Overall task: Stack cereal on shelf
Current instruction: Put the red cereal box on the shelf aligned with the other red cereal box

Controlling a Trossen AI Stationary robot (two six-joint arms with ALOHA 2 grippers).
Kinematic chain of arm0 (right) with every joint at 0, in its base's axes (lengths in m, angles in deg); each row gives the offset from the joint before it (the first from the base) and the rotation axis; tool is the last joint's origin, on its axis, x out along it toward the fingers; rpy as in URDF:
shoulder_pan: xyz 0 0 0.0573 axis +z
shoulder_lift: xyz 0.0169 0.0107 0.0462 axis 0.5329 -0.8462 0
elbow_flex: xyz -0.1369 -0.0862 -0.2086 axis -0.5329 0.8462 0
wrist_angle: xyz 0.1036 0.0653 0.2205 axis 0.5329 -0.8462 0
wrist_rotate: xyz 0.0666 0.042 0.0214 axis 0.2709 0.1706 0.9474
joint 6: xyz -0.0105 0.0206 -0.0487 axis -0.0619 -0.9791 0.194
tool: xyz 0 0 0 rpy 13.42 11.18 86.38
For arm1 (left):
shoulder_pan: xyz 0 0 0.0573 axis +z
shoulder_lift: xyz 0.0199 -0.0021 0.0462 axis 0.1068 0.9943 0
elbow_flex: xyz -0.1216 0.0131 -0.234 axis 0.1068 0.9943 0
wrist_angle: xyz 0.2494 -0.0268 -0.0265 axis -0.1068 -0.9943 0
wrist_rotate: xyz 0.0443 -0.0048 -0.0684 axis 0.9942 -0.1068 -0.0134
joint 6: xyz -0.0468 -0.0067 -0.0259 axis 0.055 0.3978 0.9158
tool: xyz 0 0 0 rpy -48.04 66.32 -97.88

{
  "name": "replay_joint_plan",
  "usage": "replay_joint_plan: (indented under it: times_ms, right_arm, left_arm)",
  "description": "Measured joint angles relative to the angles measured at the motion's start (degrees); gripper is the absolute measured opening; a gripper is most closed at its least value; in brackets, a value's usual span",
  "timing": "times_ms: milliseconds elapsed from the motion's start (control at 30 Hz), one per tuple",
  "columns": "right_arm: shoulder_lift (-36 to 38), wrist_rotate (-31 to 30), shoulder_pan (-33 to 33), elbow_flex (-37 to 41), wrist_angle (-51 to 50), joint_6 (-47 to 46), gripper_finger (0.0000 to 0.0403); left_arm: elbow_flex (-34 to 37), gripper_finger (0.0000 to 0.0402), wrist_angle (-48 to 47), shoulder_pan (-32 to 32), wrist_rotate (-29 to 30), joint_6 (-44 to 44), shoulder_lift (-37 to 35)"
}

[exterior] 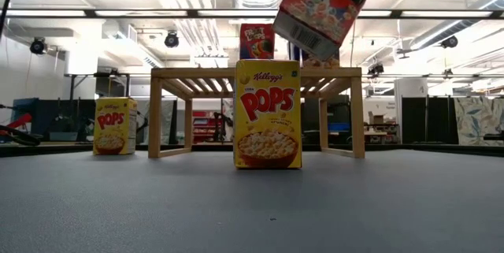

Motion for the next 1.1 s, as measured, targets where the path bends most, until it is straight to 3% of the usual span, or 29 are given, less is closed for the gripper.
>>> replay_joint_plan:
  times_ms: [100, 433, 633, 900, 1100]
  right_arm:
    - [0.0, -0.54, 0.31, 0.0, -0.02, 0.03, 0.0166]
    - [0.0, -0.54, 1.1, 0.0, 0.0, 0.76, 0.0166]
    - [0.0, -0.54, 1.13, 0.0, 0.0, 0.81, 0.0166]
    - [0.02, -0.04, 1.34, 0.0, 0.05, 2.35, 0.0166]
    - [0.02, -0.02, 1.34, 0.0, -0.07, 2.71, 0.017]
  left_arm:
    - [-0.14, 0.0305, -0.37, 1.0, -0.34, 1.56, 0.82]
    - [5.2, 0.0297, 7.97, 4.72, -10.85, 2.03, 0.33]
    - [6.87, 0.0242, 10.89, 5.85, -15.72, 2.01, 0.3]
    - [6.41, 0.0153, 10.73, 5.86, -16.52, 0.83, 0.24]
    - [6.74, 0.0141, 10.93, 5.91, -16.45, 0.75, 0.22]
